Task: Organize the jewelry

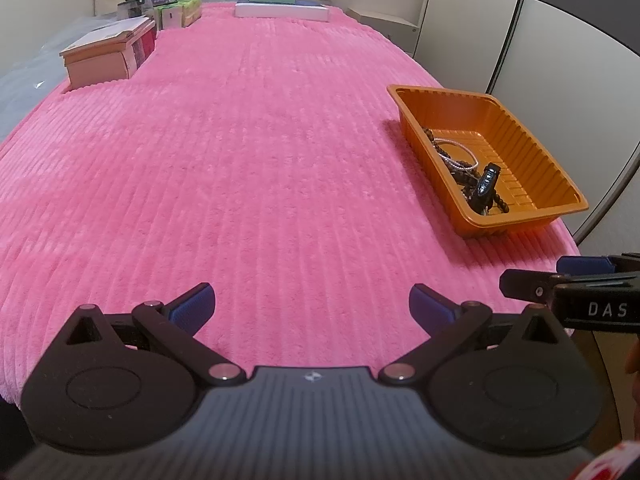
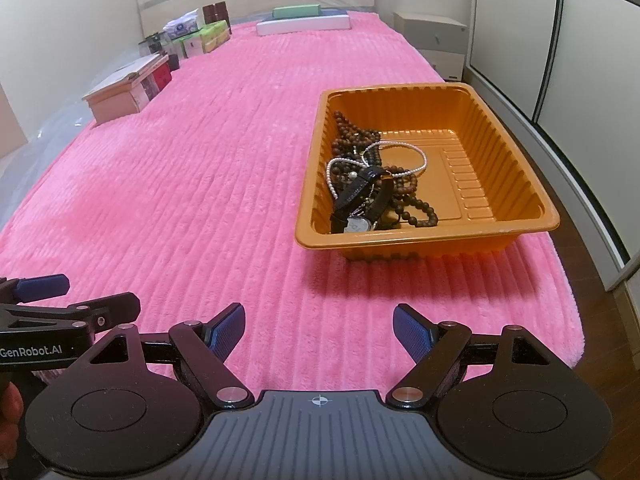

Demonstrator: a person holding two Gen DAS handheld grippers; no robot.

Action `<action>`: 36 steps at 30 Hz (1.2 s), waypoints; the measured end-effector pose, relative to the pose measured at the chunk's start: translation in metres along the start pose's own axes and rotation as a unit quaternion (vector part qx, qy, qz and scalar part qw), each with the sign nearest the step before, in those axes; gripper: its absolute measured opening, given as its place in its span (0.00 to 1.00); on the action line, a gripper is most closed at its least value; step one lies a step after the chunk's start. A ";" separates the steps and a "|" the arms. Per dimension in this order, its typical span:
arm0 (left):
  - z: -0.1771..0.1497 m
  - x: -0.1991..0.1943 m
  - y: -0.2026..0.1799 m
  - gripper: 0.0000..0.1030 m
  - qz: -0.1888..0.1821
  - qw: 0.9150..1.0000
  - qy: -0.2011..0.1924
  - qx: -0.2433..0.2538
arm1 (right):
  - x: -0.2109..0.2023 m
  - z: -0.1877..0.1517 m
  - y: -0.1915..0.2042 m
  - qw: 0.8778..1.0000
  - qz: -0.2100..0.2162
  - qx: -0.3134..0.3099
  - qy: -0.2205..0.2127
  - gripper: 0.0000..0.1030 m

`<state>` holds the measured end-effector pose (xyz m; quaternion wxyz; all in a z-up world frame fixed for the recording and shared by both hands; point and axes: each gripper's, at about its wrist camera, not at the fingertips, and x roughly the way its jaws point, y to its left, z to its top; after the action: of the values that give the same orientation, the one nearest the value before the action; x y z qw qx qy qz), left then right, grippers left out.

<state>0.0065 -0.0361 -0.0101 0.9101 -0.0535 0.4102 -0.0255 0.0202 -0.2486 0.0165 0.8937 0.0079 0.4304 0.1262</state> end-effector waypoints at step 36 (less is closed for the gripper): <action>0.004 0.000 -0.003 1.00 -0.002 1.000 -0.001 0.006 | -0.001 0.003 -0.001 1.000 0.000 -0.002 0.000 0.78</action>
<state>0.0090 -0.0387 -0.0071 0.9106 -0.0486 0.4095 -0.0296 0.0218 -0.2492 0.0188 0.8938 0.0063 0.4301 0.1271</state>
